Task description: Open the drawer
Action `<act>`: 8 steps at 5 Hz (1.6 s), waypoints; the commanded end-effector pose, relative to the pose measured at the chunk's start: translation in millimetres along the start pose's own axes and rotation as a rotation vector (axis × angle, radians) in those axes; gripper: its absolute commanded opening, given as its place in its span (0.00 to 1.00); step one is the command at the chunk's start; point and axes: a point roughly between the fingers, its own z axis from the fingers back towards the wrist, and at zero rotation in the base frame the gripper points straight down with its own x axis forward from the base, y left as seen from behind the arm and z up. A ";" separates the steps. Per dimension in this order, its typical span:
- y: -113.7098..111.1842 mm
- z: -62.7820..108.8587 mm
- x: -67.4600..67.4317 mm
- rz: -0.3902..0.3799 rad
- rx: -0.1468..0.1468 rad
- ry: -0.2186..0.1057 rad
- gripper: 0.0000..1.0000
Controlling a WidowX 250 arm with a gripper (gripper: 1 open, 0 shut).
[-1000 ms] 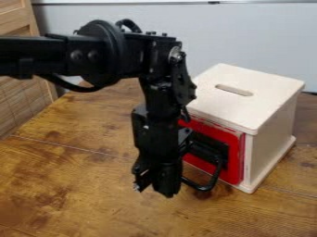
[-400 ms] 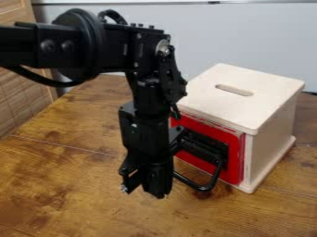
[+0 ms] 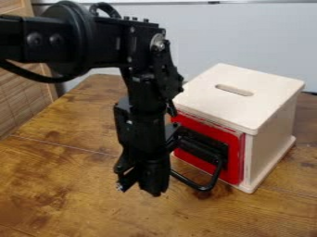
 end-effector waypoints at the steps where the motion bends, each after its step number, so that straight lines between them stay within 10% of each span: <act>1: 0.0 34.4 8.0 0.008 -0.091 -0.021 0.00; 8: 21.4 34.6 7.9 -0.022 -0.083 -0.015 0.00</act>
